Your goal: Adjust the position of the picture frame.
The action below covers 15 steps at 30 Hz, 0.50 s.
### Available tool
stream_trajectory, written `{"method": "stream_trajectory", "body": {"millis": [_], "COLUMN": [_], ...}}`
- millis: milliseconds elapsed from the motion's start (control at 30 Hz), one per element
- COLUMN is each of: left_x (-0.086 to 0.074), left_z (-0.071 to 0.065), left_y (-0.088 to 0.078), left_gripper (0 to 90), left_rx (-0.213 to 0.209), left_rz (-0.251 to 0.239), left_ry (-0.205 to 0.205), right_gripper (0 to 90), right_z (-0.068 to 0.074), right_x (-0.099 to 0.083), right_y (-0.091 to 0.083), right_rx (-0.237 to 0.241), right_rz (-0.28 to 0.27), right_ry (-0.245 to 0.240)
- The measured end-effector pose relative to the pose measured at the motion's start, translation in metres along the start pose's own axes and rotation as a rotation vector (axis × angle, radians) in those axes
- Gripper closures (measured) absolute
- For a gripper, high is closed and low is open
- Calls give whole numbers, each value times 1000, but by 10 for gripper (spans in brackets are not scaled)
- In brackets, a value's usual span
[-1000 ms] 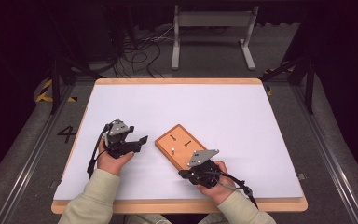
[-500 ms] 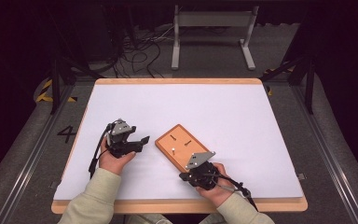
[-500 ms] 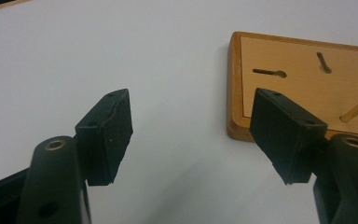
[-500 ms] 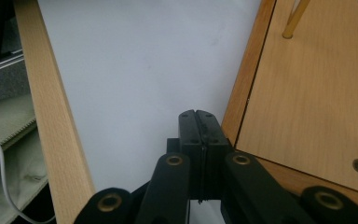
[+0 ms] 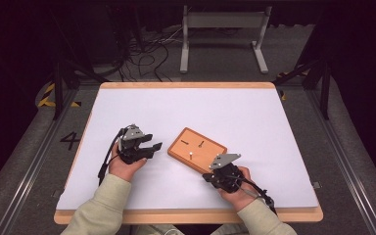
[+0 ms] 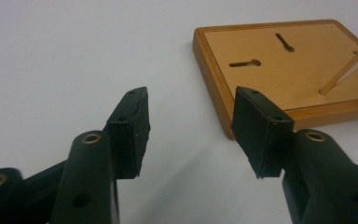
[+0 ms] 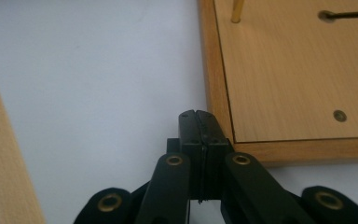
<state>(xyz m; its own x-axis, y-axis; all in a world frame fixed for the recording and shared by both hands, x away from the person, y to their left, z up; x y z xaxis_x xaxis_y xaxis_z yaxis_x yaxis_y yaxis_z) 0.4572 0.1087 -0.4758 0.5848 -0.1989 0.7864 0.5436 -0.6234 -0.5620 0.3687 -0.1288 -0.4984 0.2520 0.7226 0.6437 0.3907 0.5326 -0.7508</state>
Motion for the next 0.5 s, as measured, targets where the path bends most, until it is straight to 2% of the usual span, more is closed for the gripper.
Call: {"method": "stream_trajectory", "body": {"millis": [100, 233, 367, 500], "left_x": [0, -2, -1, -5], "left_z": [-1, -5, -16, -24], "left_y": [0, 2, -1, -6], "left_gripper": [496, 503, 509, 498], "left_rx": [-12, -5, 23, 11], "left_rz": [8, 6, -12, -15], "left_ry": [-6, 4, 89, 96], "right_gripper": [900, 900, 900, 900], "right_z": [-7, -17, -22, -30], "right_x": [-5, -9, -9, 2], "right_y": [-2, -5, -6, -15], "right_rx": [-29, -54, -49, -31], "right_rz": [2, 2, 5, -38], "right_ry": [13, 29, 34, 46]}}
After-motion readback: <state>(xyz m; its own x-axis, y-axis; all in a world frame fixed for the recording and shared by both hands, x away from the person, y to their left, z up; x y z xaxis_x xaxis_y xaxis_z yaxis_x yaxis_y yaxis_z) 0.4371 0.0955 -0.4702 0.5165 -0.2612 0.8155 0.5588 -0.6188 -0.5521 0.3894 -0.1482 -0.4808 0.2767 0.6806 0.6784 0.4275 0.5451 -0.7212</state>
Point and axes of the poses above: each handheld gripper's, and its own axes: y roughly forward along the jaws, x roughly out of its top, z roughly to its left, the point moved 7 cm from there along y, roughly forward along the jaws, and after that the axes turned 13 degrees about -y, right-handed, at the moved point
